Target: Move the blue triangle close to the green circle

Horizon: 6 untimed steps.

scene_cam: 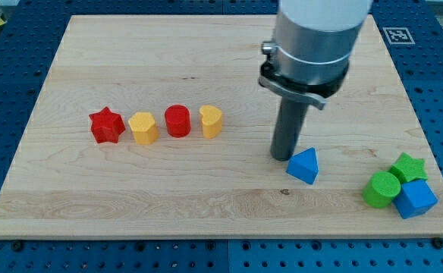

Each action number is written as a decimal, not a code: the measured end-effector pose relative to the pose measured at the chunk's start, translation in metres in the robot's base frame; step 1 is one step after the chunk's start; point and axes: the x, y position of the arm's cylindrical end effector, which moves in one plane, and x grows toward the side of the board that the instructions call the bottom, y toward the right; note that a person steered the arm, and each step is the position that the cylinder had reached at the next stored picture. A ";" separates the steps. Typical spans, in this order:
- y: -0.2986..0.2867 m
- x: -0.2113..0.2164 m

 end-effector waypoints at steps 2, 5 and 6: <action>-0.008 0.020; 0.059 0.033; 0.062 0.032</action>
